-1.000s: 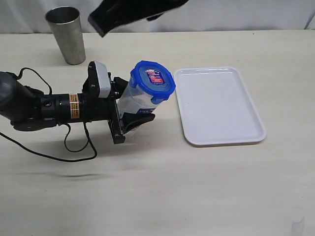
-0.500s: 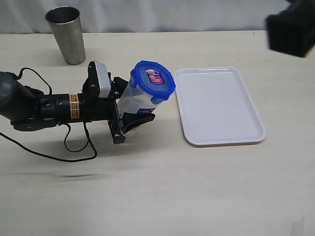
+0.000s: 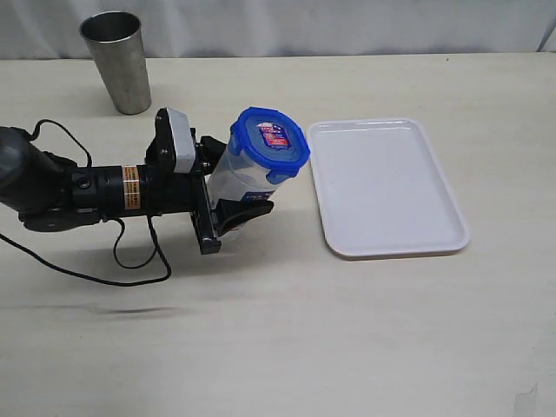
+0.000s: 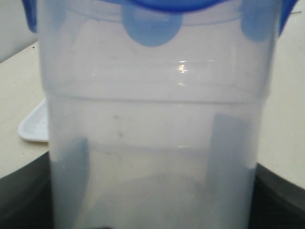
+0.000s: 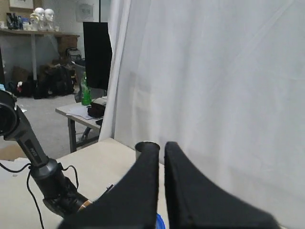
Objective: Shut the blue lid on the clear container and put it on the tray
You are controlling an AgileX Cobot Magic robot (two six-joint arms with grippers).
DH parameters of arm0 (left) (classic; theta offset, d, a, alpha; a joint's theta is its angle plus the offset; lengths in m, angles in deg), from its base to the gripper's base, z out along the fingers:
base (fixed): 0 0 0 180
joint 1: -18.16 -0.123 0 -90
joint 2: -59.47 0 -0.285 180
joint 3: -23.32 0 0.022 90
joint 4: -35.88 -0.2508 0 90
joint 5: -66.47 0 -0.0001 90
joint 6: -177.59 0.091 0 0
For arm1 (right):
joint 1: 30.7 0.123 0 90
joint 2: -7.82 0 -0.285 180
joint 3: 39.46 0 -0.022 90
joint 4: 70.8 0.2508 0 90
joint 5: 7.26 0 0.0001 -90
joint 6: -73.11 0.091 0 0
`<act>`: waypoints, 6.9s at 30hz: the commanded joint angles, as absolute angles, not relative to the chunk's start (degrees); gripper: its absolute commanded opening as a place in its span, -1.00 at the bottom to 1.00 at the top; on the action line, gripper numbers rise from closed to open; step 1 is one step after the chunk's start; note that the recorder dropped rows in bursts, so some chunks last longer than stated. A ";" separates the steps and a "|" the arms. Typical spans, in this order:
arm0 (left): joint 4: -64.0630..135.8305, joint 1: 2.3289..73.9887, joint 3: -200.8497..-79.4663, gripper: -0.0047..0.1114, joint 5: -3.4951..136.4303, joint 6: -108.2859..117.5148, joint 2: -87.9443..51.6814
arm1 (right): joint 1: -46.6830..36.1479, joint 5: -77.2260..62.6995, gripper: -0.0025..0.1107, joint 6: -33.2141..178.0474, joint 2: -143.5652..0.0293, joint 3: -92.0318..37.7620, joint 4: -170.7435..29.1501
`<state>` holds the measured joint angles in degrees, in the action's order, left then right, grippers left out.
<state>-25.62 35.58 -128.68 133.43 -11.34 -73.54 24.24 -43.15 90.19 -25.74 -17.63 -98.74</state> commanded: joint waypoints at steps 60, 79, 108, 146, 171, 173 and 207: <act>-25.05 35.56 -128.83 -0.92 136.43 -11.35 -72.96 | -22.72 -40.21 -0.88 93.90 0.03 34.98 -66.09; -25.05 35.56 -128.83 -0.92 136.43 -11.35 -72.96 | -22.72 -31.98 -0.88 93.90 0.03 37.76 -66.09; -24.91 35.56 -128.83 -0.92 136.43 -11.35 -72.96 | -22.60 -20.39 -0.88 93.68 0.03 37.76 -78.99; -24.95 35.56 -128.83 -0.92 136.43 -11.35 -72.96 | -22.60 -28.53 -0.88 75.70 0.03 37.76 -86.72; -20.40 37.42 -135.32 -0.92 128.94 -16.99 -72.59 | -22.60 -28.53 -0.88 81.39 0.03 37.76 -86.72; -20.40 38.97 -137.52 -0.92 121.98 -17.88 -71.75 | -22.60 -28.42 -0.88 81.39 0.03 37.76 -86.72; -64.06 72.96 -164.89 -0.92 29.45 0.79 -73.53 | -22.60 -28.42 -0.88 81.39 0.03 37.76 -86.72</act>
<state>-57.66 71.75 -164.20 30.07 1.11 -72.70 -22.46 -28.29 81.28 -0.19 37.70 -86.91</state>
